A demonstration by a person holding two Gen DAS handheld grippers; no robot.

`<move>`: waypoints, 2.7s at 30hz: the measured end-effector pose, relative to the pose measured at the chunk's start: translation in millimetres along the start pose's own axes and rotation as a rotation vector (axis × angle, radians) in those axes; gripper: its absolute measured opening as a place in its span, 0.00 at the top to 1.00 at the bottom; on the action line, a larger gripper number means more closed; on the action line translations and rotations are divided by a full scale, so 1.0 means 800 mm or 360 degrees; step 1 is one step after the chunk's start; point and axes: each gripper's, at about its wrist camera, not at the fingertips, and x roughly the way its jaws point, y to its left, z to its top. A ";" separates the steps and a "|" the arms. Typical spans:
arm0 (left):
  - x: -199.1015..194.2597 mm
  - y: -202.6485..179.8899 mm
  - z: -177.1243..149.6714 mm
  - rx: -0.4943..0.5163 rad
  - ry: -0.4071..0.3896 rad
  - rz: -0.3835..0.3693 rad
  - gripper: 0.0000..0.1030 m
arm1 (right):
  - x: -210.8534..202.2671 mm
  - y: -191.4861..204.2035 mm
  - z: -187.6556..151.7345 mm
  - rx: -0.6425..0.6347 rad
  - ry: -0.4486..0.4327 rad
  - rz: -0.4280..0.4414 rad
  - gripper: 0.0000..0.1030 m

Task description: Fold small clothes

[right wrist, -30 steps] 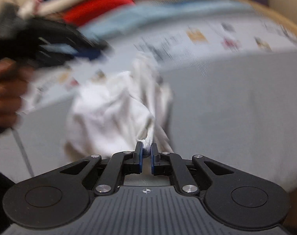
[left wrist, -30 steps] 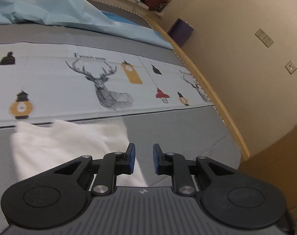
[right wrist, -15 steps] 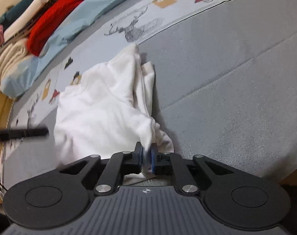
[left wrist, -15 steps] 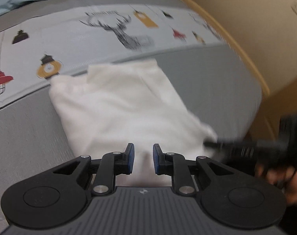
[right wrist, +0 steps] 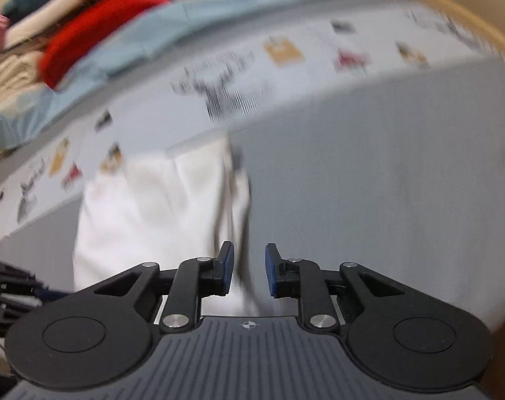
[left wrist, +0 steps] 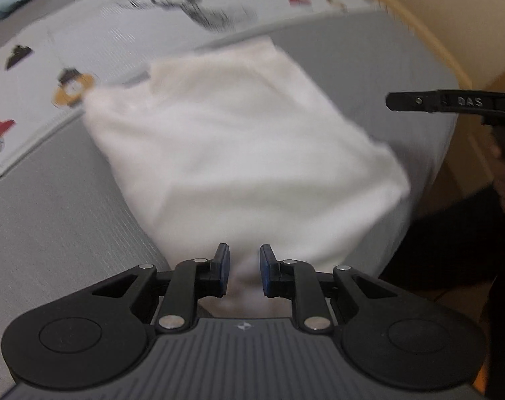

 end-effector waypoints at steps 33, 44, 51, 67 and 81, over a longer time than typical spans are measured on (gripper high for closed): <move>-0.013 0.061 0.049 -0.0501 -0.0364 0.0087 0.80 | 0.070 0.014 0.049 -0.0245 0.0027 0.0598 0.92; 0.026 0.089 0.046 -0.0720 -0.0385 0.0156 0.79 | 0.100 0.014 0.022 -0.0505 0.0351 0.0420 0.93; 0.048 0.124 0.041 -0.0977 -0.0316 0.0057 0.58 | 0.140 -0.015 0.052 -0.0111 0.0216 0.0077 0.47; 0.028 0.143 0.059 -0.0944 -0.0491 0.0022 0.93 | 0.152 -0.012 0.084 0.0233 0.0023 0.0319 0.87; -0.023 0.083 0.053 -0.0519 -0.0639 -0.0047 0.93 | 0.104 0.025 0.076 -0.0198 -0.0078 0.0342 0.69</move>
